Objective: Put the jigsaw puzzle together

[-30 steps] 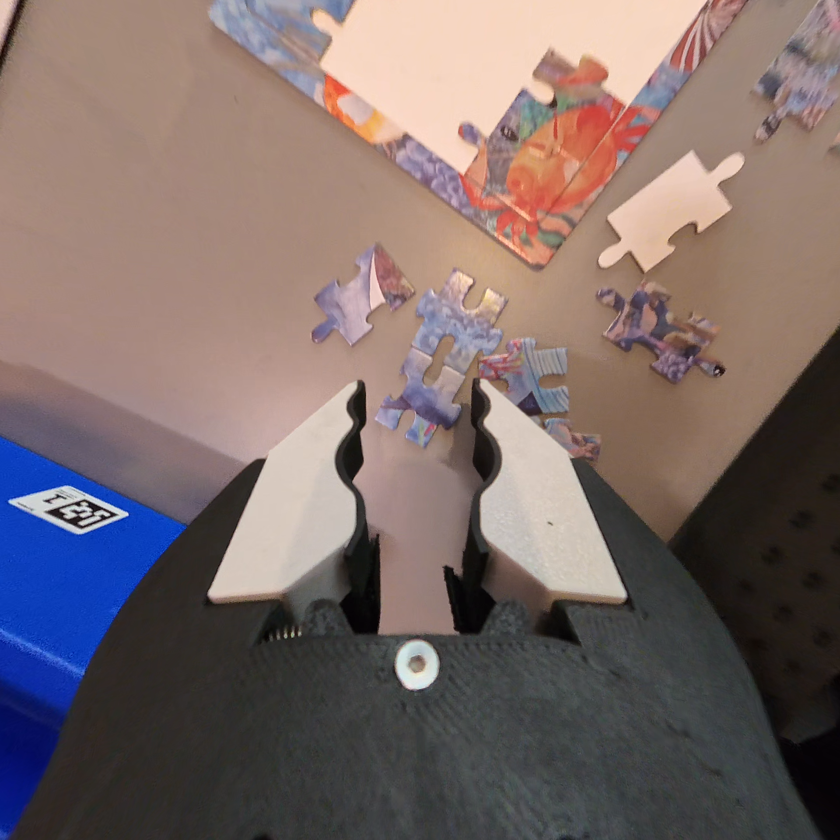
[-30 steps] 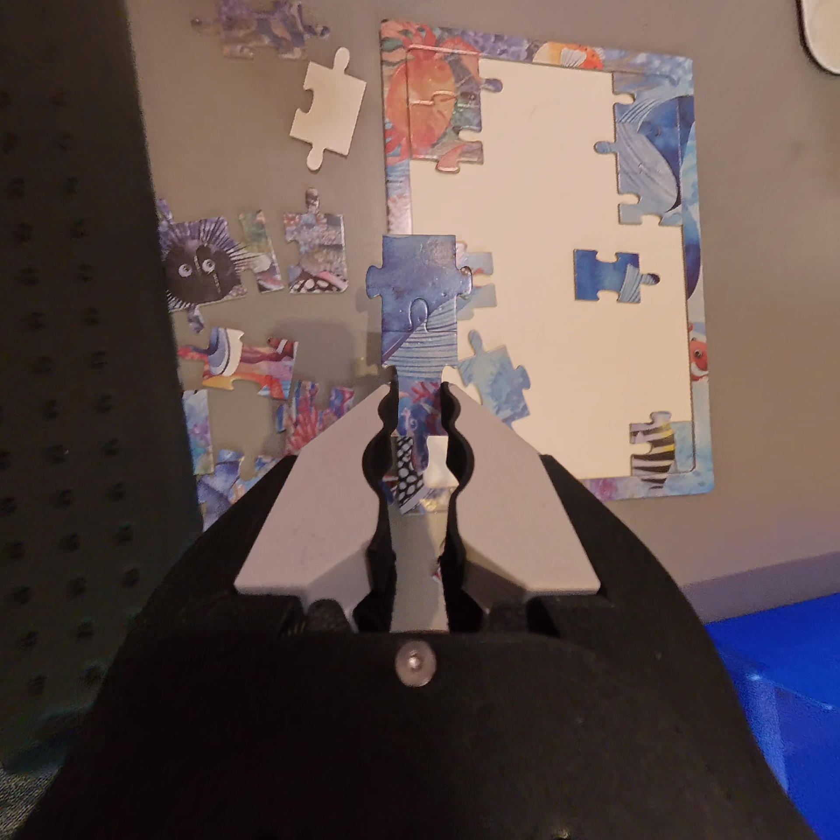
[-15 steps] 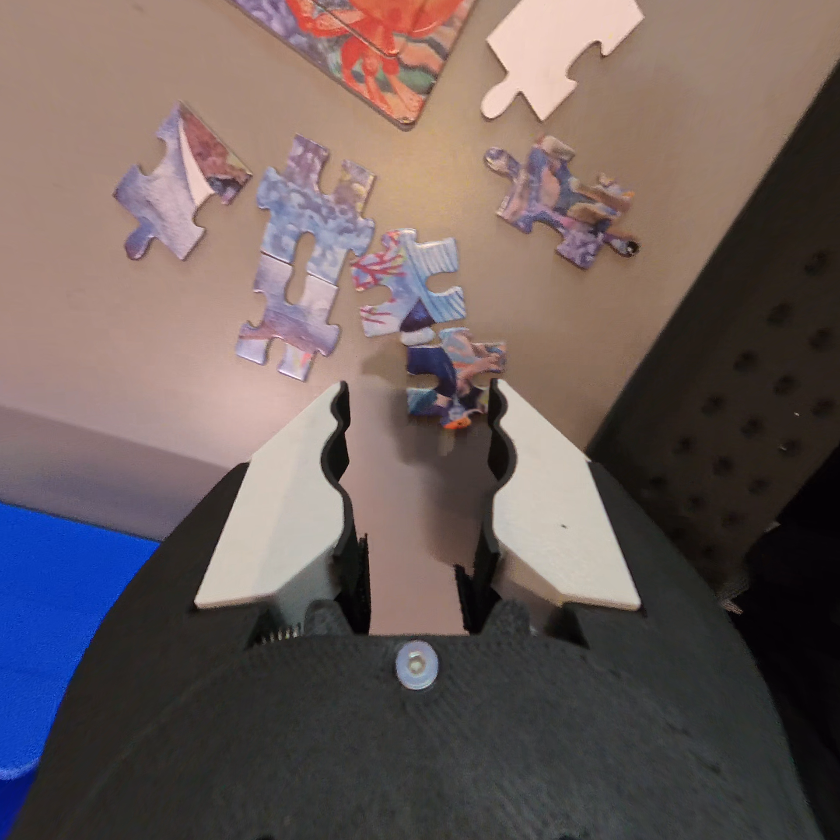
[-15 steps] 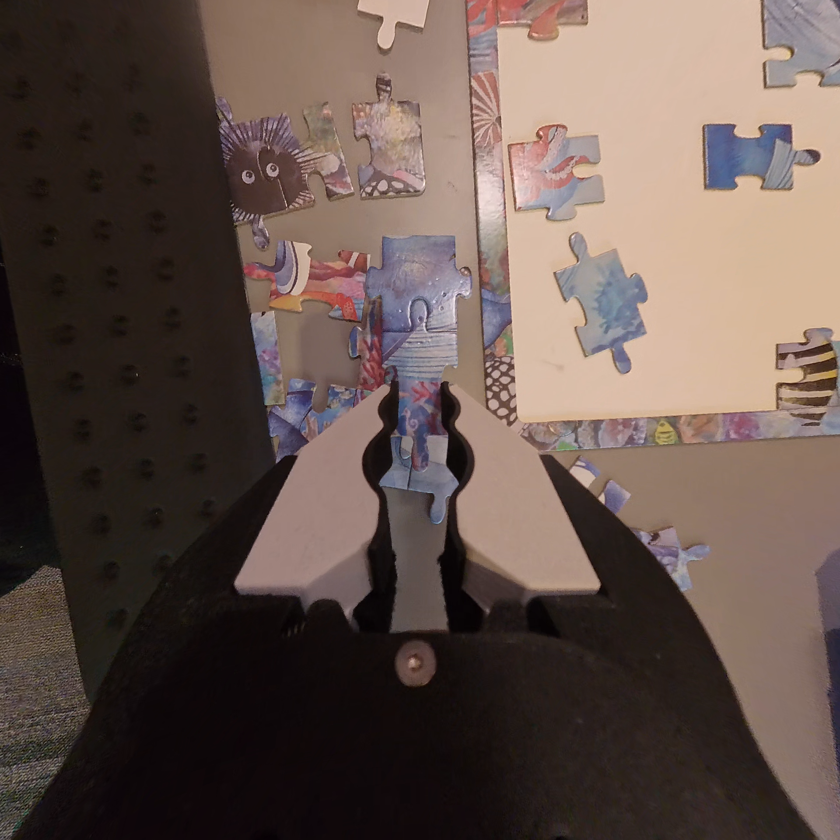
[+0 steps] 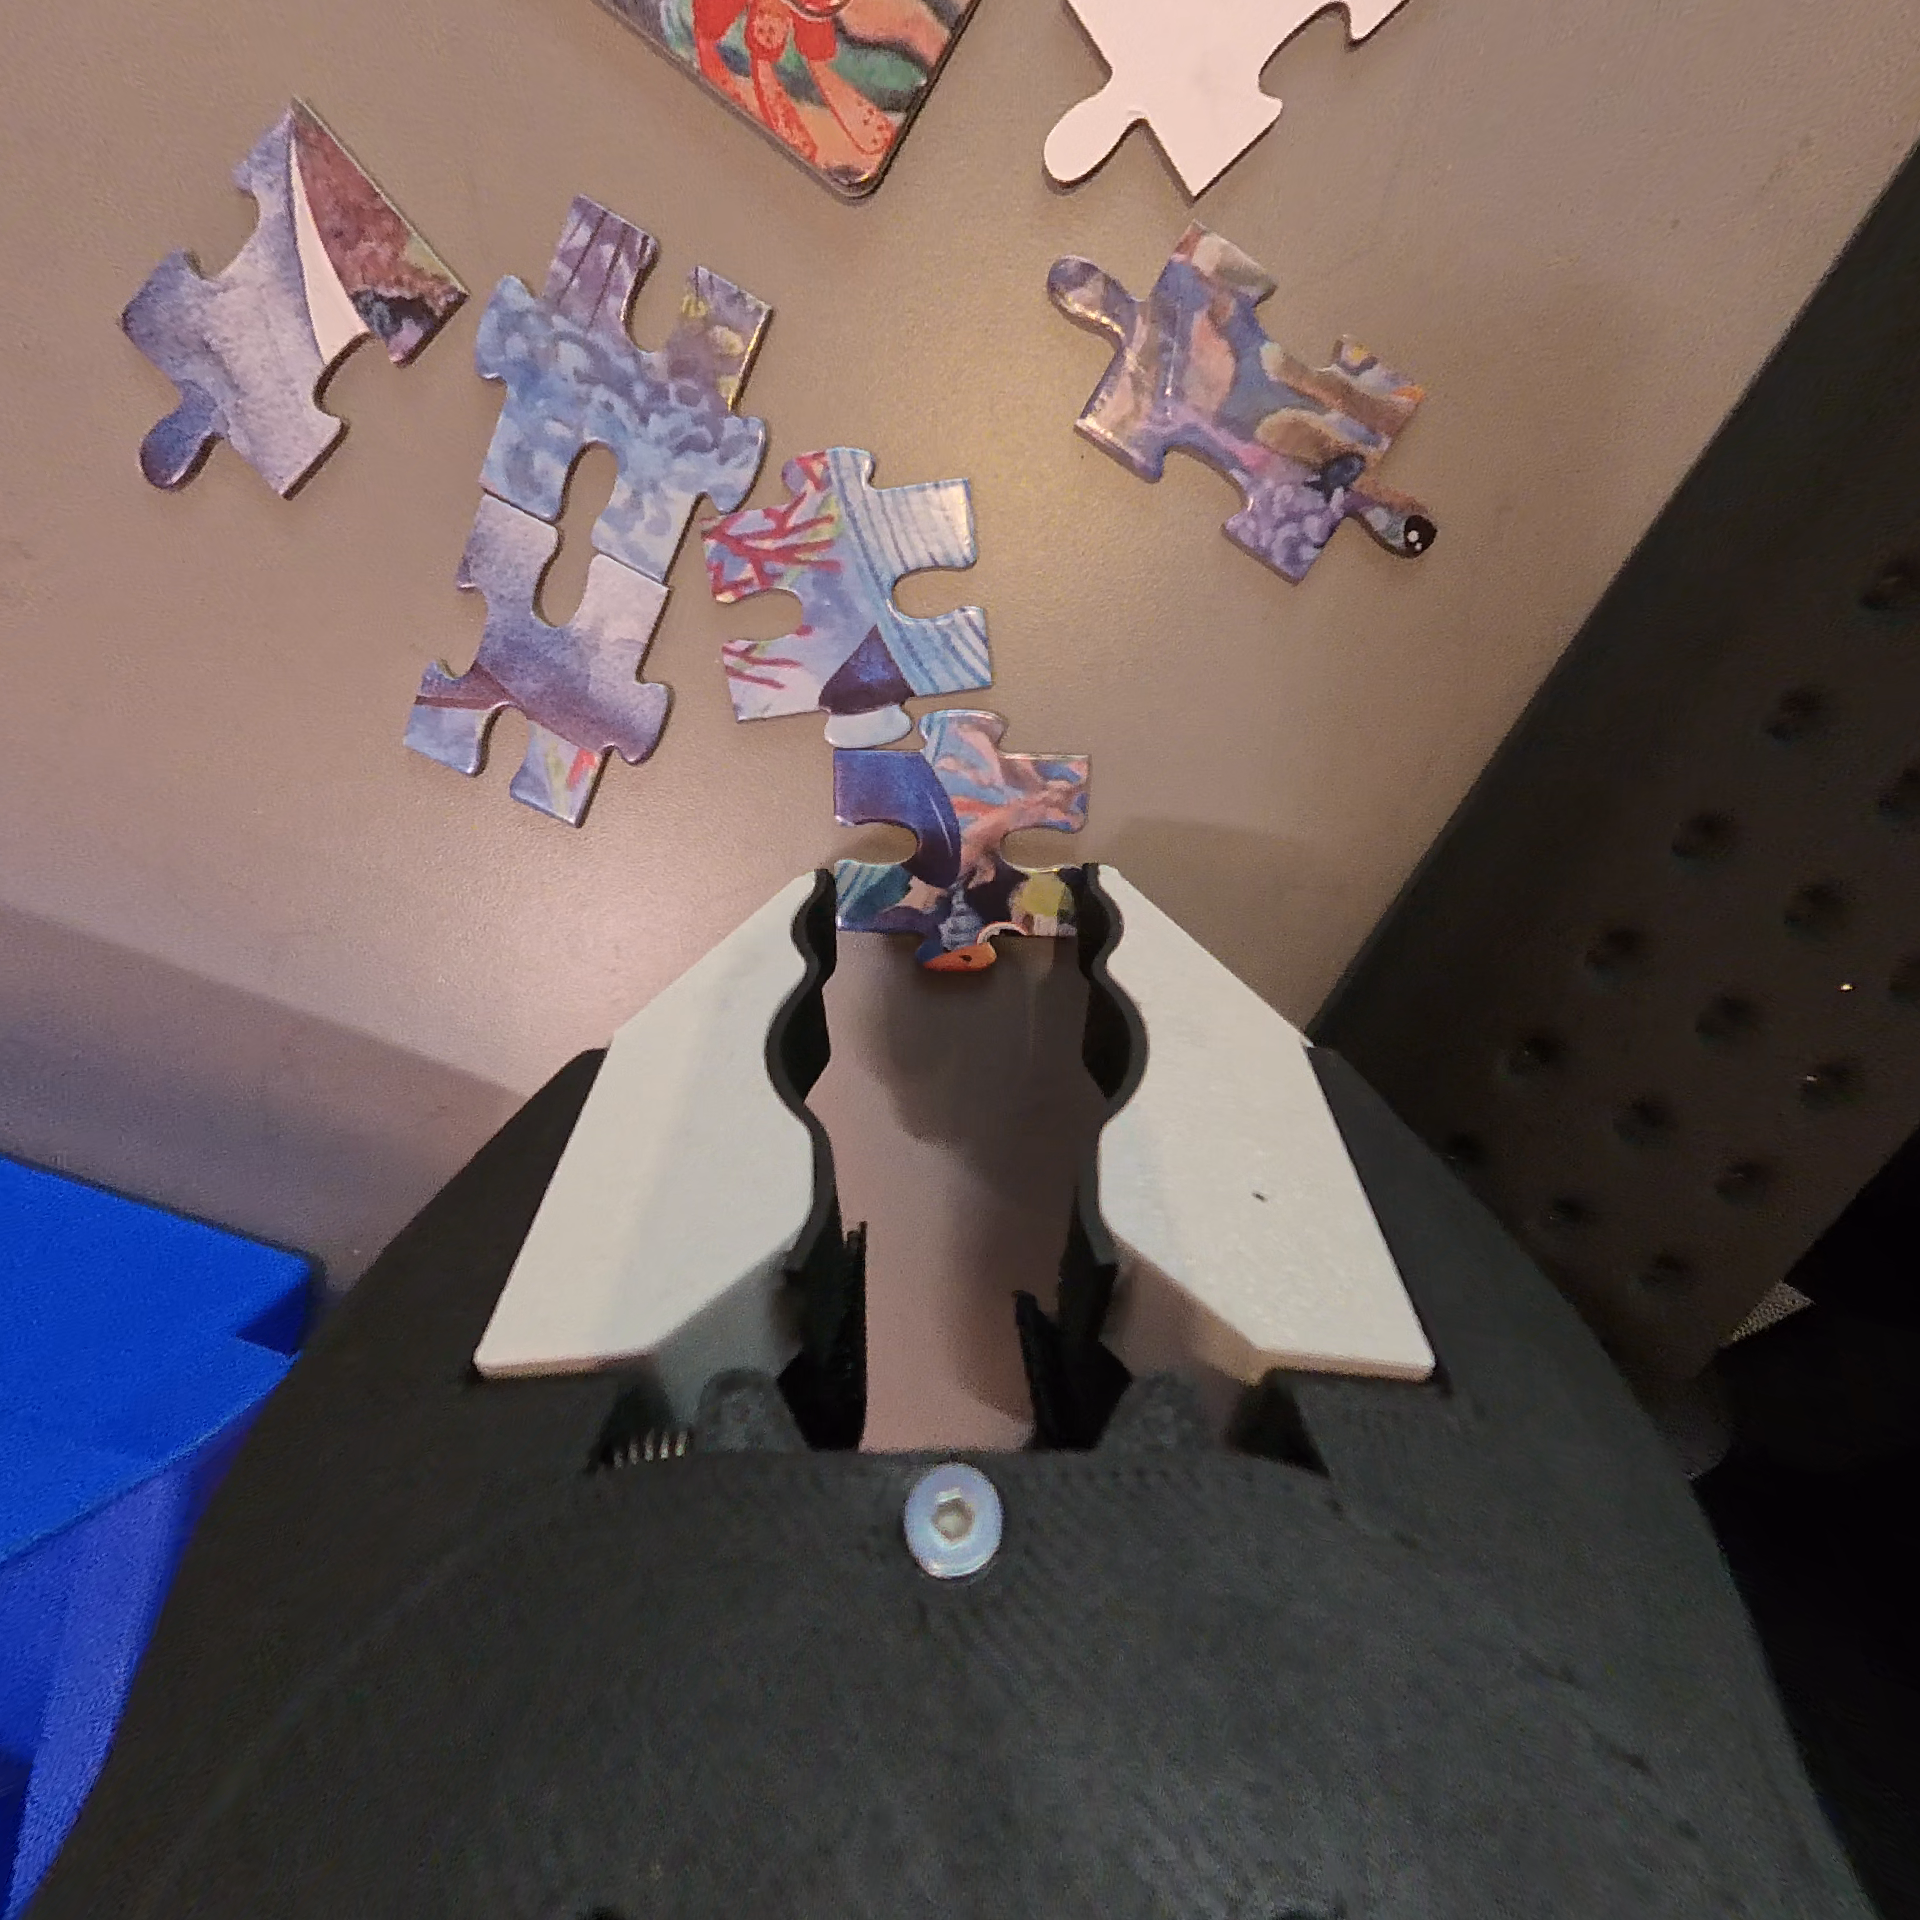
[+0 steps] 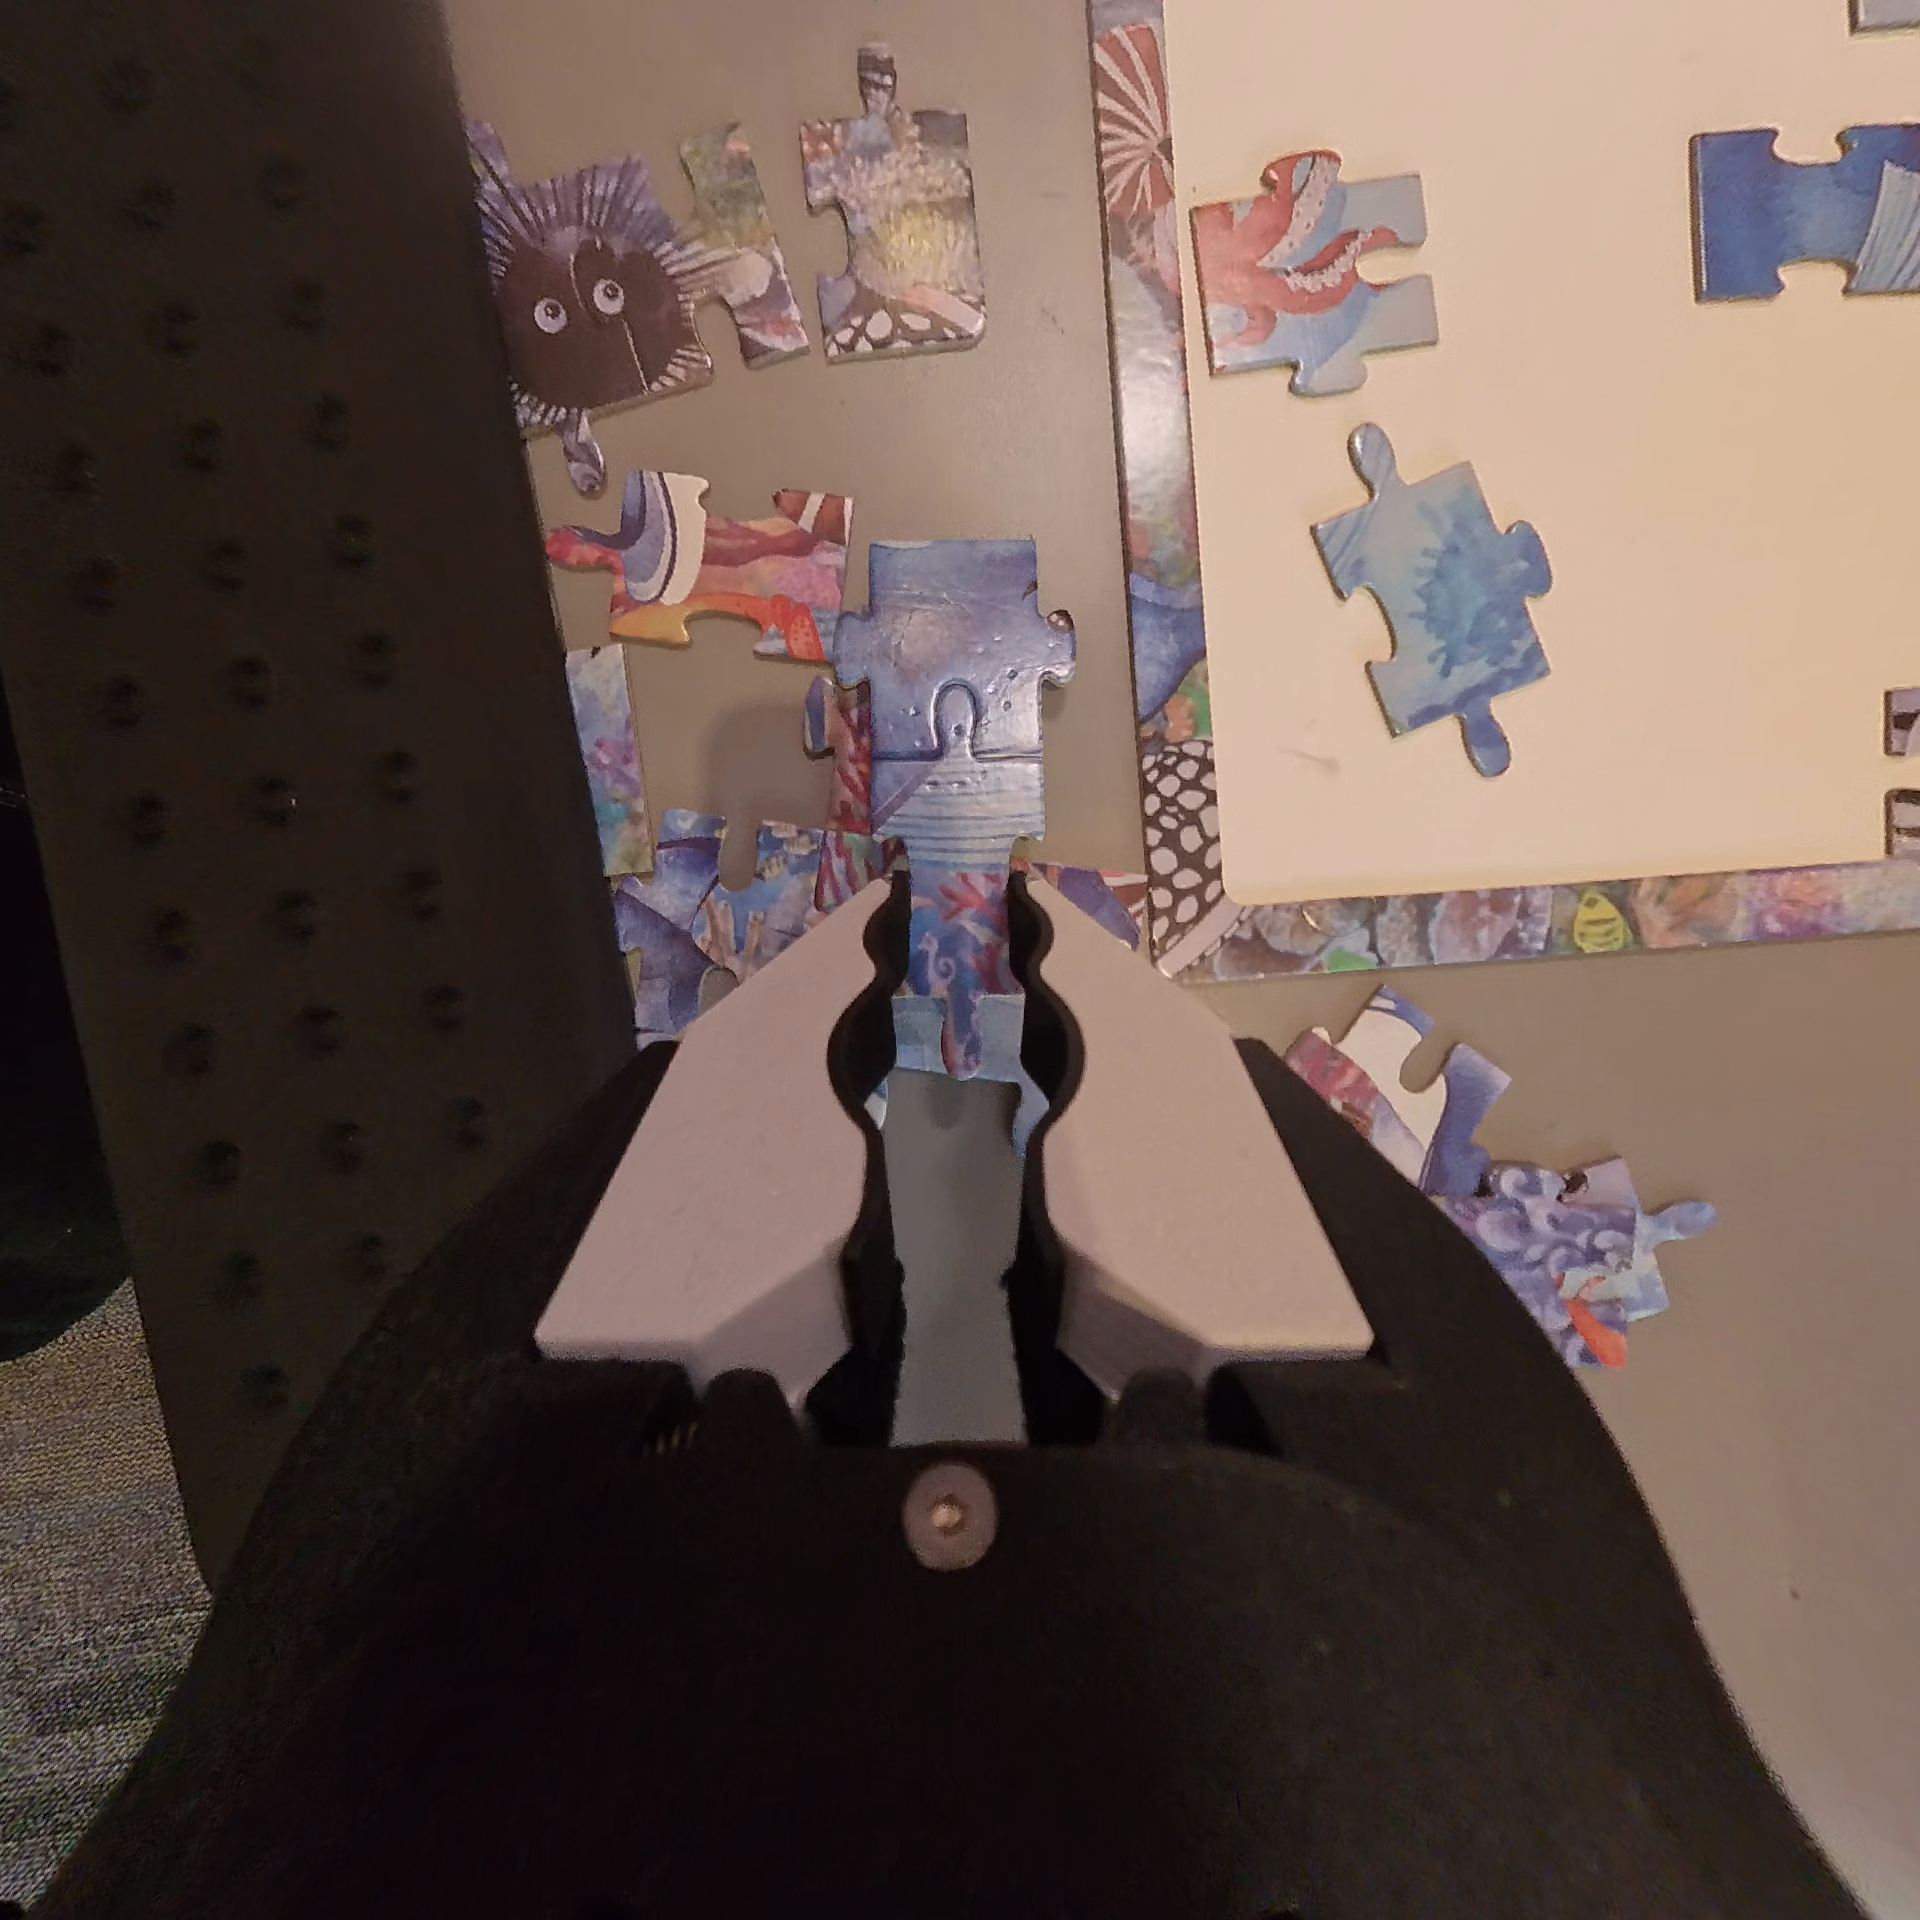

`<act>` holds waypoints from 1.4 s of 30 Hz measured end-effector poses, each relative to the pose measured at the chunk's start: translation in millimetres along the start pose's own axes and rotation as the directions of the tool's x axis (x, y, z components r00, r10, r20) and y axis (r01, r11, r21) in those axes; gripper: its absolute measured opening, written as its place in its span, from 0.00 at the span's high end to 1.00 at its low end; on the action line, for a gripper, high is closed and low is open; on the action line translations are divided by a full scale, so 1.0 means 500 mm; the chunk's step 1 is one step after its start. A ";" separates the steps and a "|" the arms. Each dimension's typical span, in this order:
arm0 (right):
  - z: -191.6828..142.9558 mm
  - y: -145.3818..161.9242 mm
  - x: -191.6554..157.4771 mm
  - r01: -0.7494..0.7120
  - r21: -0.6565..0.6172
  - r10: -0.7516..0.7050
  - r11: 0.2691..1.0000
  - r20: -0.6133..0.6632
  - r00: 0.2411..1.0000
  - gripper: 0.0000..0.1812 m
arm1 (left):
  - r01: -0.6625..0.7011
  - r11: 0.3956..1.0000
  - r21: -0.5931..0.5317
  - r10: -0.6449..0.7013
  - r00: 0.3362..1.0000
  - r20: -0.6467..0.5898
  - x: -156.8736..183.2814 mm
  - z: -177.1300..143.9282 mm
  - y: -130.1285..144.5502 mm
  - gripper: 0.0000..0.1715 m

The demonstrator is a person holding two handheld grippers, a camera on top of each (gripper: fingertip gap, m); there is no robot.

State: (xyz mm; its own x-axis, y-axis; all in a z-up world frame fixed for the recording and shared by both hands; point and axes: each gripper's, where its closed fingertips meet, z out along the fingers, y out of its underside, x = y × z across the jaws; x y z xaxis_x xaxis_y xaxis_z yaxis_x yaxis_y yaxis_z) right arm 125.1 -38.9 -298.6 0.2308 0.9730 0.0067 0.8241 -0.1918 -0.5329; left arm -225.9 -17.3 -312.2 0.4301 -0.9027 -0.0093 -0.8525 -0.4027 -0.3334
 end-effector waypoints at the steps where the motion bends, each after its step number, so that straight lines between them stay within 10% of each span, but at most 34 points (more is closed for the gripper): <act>1: -0.003 0.003 0.001 -0.003 -0.003 0.003 1.000 -0.005 1.000 0.91 | 0.005 1.000 0.010 -0.005 1.000 0.002 0.000 0.000 0.000 0.73; 10: -0.034 0.022 0.017 -0.055 -0.017 0.054 0.998 -0.066 0.996 0.86 | 0.039 0.999 0.033 -0.042 0.993 0.106 -0.031 -0.018 0.000 0.67; 17: -0.033 -0.048 -0.030 0.007 0.066 -0.003 0.998 -0.053 0.999 0.80 | -0.174 0.937 0.303 0.164 0.985 0.057 0.072 -0.065 -0.198 0.61; 23: 0.013 -0.096 -0.064 0.034 0.100 -0.032 0.994 -0.019 0.999 0.71 | -0.332 0.864 0.378 0.369 0.929 -0.027 0.205 0.023 -0.340 0.50; 42: 0.067 -0.112 -0.087 0.055 0.103 -0.056 0.993 0.008 0.998 0.74 | -0.214 0.917 0.338 0.234 0.972 -0.018 0.176 0.110 -0.338 0.59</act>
State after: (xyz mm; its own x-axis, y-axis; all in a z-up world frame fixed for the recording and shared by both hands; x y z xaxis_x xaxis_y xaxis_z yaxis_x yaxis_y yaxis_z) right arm 51.5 -66.2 -297.6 0.1801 0.9832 0.0304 0.7778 -0.1234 -0.6163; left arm -27.7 -20.3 -308.7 0.2134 -0.9744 -0.0703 -0.7731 -0.1244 -0.6219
